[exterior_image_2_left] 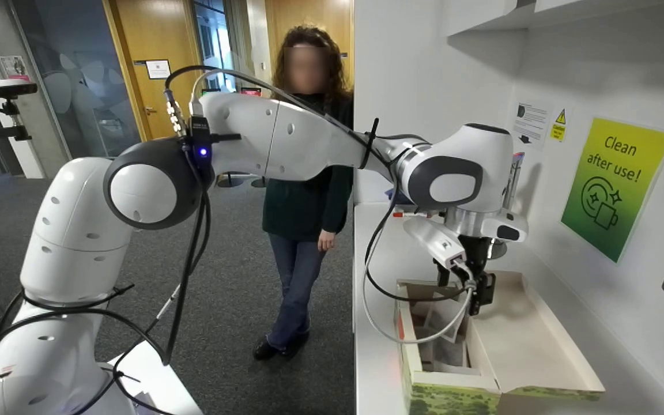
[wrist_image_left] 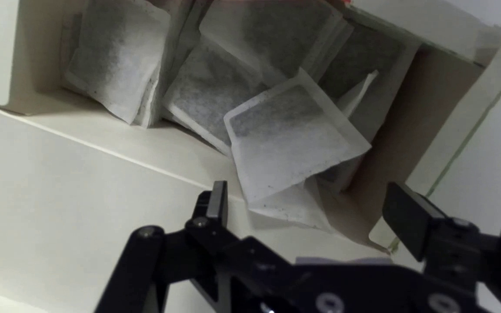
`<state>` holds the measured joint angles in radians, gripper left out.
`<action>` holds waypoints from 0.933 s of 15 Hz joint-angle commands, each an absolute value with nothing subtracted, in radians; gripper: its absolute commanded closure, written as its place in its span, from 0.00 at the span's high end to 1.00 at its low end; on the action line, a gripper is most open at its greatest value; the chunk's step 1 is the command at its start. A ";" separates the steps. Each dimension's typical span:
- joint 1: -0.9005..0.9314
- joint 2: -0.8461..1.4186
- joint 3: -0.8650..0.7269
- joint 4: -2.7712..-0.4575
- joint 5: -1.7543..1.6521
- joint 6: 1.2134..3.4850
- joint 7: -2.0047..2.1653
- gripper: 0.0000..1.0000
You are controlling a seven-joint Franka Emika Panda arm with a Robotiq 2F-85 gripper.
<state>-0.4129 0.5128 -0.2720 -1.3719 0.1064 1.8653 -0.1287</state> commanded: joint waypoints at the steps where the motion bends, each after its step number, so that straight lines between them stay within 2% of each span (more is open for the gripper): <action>1: -0.440 0.542 -0.252 -1.306 0.123 1.873 -0.108 0.69; 10: -0.433 0.596 -0.288 -1.255 0.083 1.897 0.085 0.00; 12: -0.433 0.598 -0.287 -1.250 0.079 1.887 0.107 0.00; 13: -0.431 0.597 -0.288 -1.247 0.068 1.867 0.108 0.27; 14: -0.431 0.593 -0.287 -1.247 0.063 1.857 0.102 0.26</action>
